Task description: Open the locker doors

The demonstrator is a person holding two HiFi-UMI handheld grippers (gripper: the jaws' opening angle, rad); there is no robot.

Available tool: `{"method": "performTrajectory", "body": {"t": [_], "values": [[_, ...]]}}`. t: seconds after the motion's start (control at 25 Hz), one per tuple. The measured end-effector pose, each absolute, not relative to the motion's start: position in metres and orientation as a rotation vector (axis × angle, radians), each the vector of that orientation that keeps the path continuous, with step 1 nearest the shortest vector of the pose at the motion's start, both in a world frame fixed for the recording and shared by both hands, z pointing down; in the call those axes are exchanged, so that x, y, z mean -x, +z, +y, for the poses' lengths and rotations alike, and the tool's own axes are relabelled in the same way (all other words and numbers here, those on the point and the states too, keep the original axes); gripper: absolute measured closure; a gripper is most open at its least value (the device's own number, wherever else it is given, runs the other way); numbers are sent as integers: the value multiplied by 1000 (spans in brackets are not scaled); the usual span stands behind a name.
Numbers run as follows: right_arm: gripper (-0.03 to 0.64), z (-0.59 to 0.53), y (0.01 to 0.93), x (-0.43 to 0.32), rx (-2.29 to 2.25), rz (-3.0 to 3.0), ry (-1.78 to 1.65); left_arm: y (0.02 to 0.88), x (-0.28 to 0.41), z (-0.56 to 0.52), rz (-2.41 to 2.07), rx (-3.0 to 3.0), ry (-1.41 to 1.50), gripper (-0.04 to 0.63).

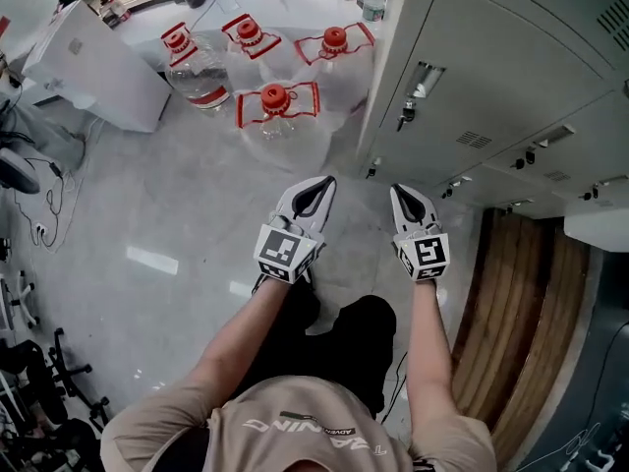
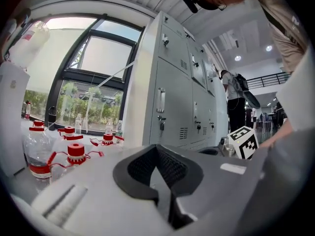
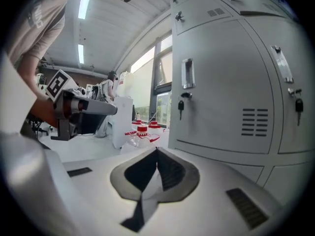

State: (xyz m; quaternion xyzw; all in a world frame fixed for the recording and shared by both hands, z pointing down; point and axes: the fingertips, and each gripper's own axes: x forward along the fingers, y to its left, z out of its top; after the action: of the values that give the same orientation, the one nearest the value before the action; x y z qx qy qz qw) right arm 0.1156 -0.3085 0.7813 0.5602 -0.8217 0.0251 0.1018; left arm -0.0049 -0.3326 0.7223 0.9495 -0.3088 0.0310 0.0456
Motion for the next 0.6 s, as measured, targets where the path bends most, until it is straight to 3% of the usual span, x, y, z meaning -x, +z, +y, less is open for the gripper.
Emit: {"method": "performTrajectory", "body": {"t": [0.36, 0.6], "values": [[606, -334, 892, -129, -1731, -2401, 44, 792, -15, -339, -928, -2940, -41, 589], [606, -353, 936, -132, -1741, -2367, 96, 815, -9, -339, -925, -2925, 34, 589]]}}
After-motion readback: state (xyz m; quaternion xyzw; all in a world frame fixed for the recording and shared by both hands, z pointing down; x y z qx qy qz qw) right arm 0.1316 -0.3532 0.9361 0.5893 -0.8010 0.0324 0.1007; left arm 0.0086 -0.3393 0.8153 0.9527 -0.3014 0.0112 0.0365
